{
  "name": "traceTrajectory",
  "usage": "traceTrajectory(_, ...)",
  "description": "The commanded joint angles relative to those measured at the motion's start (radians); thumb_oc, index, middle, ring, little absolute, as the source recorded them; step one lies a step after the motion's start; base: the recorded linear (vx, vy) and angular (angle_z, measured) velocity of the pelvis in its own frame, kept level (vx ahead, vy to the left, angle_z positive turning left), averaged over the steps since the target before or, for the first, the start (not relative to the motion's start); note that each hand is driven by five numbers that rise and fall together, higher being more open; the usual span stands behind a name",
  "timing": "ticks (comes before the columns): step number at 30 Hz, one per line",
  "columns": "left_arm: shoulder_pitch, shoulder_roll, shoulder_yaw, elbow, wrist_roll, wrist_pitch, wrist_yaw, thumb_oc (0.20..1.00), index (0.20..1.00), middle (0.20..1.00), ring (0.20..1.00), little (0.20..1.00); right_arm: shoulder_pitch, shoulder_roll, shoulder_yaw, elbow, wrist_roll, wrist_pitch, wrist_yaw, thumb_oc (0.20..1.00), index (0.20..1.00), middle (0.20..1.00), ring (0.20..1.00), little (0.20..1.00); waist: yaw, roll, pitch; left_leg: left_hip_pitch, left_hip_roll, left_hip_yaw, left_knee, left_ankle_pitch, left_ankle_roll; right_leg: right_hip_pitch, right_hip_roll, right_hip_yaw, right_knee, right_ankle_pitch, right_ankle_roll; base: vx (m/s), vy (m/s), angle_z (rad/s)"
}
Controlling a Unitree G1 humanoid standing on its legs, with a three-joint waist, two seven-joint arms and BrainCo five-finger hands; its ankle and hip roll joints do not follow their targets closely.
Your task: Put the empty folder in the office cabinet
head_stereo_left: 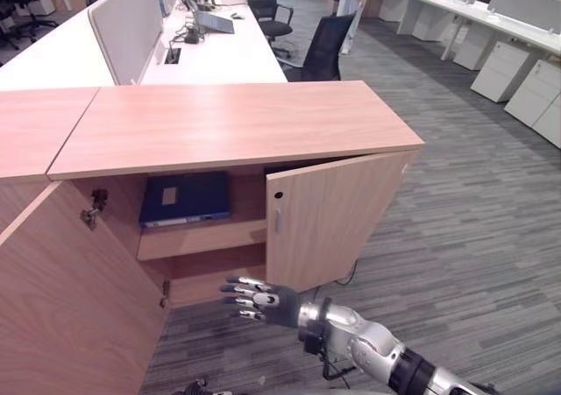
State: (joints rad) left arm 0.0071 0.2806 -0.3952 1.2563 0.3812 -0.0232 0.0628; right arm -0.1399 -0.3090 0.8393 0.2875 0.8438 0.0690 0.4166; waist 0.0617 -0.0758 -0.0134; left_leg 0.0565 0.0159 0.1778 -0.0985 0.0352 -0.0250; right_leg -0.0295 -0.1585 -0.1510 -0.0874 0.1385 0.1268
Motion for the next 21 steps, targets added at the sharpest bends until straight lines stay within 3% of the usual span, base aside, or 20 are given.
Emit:
traceTrajectory(1,-0.043,-0.031,-0.020,0.096,0.023,-0.001,-0.002,1.000,1.000,1.000,1.000,1.000,-0.043,-0.044,-0.013,0.033,-0.138,-0.095,-0.003,1.000,1.000,1.000,1.000,1.000,-0.001,0.006,0.024,-0.020,-0.051,-0.071,0.011,-0.101,0.031,-0.050,-0.009,0.001,0.045,-0.077,0.055,-0.03,0.049,0.02)
traceTrajectory(3,-0.056,-0.034,-0.023,0.101,0.018,0.003,-0.013,1.000,1.000,1.000,1.000,1.000,-0.034,-0.068,-0.041,0.088,-0.287,-0.098,-0.030,1.000,1.000,1.000,1.000,1.000,-0.010,0.010,0.020,-0.029,-0.059,-0.078,0.011,-0.098,0.035,-0.061,-0.018,0.005,0.056,-0.076,0.059,-0.03,0.059,0.08)
traceTrajectory(7,-0.065,-0.042,-0.002,0.119,-0.013,0.017,-0.031,1.000,1.000,1.000,1.000,1.000,0.009,-0.042,-0.199,0.256,-0.435,-0.089,-0.117,1.000,1.000,1.000,1.000,1.000,-0.030,0.037,0.032,-0.034,-0.078,-0.107,0.011,-0.090,0.050,-0.089,-0.049,0.033,0.112,-0.074,0.072,-0.03,0.070,0.12)
traceTrajectory(8,-0.065,-0.047,-0.001,0.130,-0.031,0.015,-0.020,1.000,1.000,1.000,1.000,1.000,0.036,0.000,-0.304,0.355,-0.441,-0.099,-0.189,1.000,1.000,1.000,1.000,1.000,-0.055,0.053,0.040,-0.039,-0.082,-0.143,0.011,-0.084,0.052,-0.099,-0.040,0.115,0.137,-0.086,0.070,-0.02,0.040,0.07)
traceTrajectory(9,-0.066,-0.047,-0.001,0.130,-0.031,0.015,-0.020,1.000,1.000,1.000,1.000,1.000,0.036,0.000,-0.304,0.356,-0.441,-0.099,-0.189,1.000,1.000,1.000,1.000,1.000,-0.054,0.052,0.037,-0.043,-0.082,-0.142,0.011,-0.083,0.052,-0.104,-0.040,0.116,0.136,-0.084,0.070,0.00,0.015,0.18)
traceTrajectory(10,-0.062,-0.053,0.001,0.141,-0.042,0.015,-0.018,1.000,1.000,1.000,1.000,1.000,0.040,0.022,-0.348,0.421,-0.449,-0.097,-0.221,1.000,1.000,1.000,1.000,1.000,-0.067,0.057,0.037,-0.043,-0.083,-0.161,0.011,-0.083,0.053,-0.107,-0.011,0.184,0.136,-0.100,0.064,0.02,-0.008,0.60)
traceTrajectory(11,-0.054,-0.066,-0.003,0.159,-0.057,0.022,-0.017,1.000,1.000,1.000,1.000,1.000,0.029,0.052,-0.387,0.516,-0.490,-0.080,-0.270,1.000,1.000,1.000,1.000,1.000,-0.080,0.062,0.037,-0.052,-0.086,-0.192,0.011,-0.074,0.055,-0.131,0.063,0.320,0.130,-0.119,0.052,0.02,-0.009,0.68)
traceTrajectory(13,-0.055,-0.066,-0.003,0.159,-0.057,0.022,-0.017,1.000,1.000,1.000,1.000,1.000,0.029,0.052,-0.387,0.517,-0.490,-0.080,-0.270,1.000,1.000,1.000,1.000,1.000,-0.079,0.062,0.034,-0.056,-0.086,-0.190,0.011,-0.073,0.055,-0.136,0.063,0.322,0.130,-0.118,0.052,-0.01,-0.026,0.74)
traceTrajectory(14,-0.055,-0.073,-0.018,0.175,-0.059,0.023,-0.019,1.000,1.000,1.000,1.000,1.000,0.042,0.061,-0.436,0.592,-0.510,-0.071,-0.322,1.000,1.000,1.000,1.000,1.000,-0.094,0.058,0.039,-0.070,-0.102,-0.251,0.011,-0.060,0.057,-0.155,0.141,0.421,0.133,-0.133,0.035,-0.01,-0.045,0.85)
traceTrajectory(15,-0.055,-0.073,-0.018,0.175,-0.059,0.023,-0.020,1.000,1.000,1.000,1.000,1.000,0.041,0.062,-0.436,0.592,-0.510,-0.071,-0.322,1.000,1.000,1.000,1.000,1.000,-0.095,0.058,0.039,-0.071,-0.102,-0.253,0.011,-0.061,0.057,-0.157,0.141,0.419,0.135,-0.134,0.034,0.03,-0.125,1.21)
traceTrajectory(16,-0.066,-0.086,-0.022,0.191,-0.075,0.031,-0.016,1.000,1.000,1.000,1.000,1.000,0.039,0.083,-0.505,0.742,-0.518,-0.060,-0.392,1.000,1.000,1.000,1.000,1.000,-0.104,0.057,0.032,-0.084,-0.116,-0.323,0.011,-0.051,0.053,-0.127,0.163,0.456,0.124,-0.146,0.029,0.07,-0.147,1.47)
traceTrajectory(18,-0.081,-0.087,-0.015,0.202,-0.111,0.036,-0.008,1.000,1.000,1.000,1.000,1.000,0.026,0.097,-0.564,0.888,-0.537,-0.048,-0.439,1.000,1.000,1.000,1.000,1.000,-0.103,0.064,0.023,-0.086,-0.116,-0.372,0.011,-0.043,0.040,-0.104,0.168,0.437,0.110,-0.137,0.015,0.10,-0.241,1.82)
traceTrajectory(19,-0.091,-0.084,0.003,0.212,-0.143,0.045,0.000,1.000,1.000,1.000,1.000,1.000,0.032,0.108,-0.607,0.957,-0.523,-0.037,-0.467,1.000,1.000,1.000,1.000,1.000,-0.106,0.069,0.007,-0.088,-0.106,-0.403,0.011,-0.040,0.025,-0.080,0.166,0.394,0.080,-0.137,0.003,0.08,-0.200,1.22)
traceTrajectory(21,-0.093,-0.084,0.010,0.213,-0.151,0.045,0.003,1.000,1.000,1.000,1.000,1.000,0.039,0.110,-0.622,0.980,-0.523,-0.040,-0.478,1.000,1.000,1.000,1.000,1.000,-0.107,0.070,0.003,-0.088,-0.101,-0.417,0.011,-0.039,0.020,-0.068,0.165,0.372,0.066,-0.139,-0.001,0.08,-0.174,1.00)
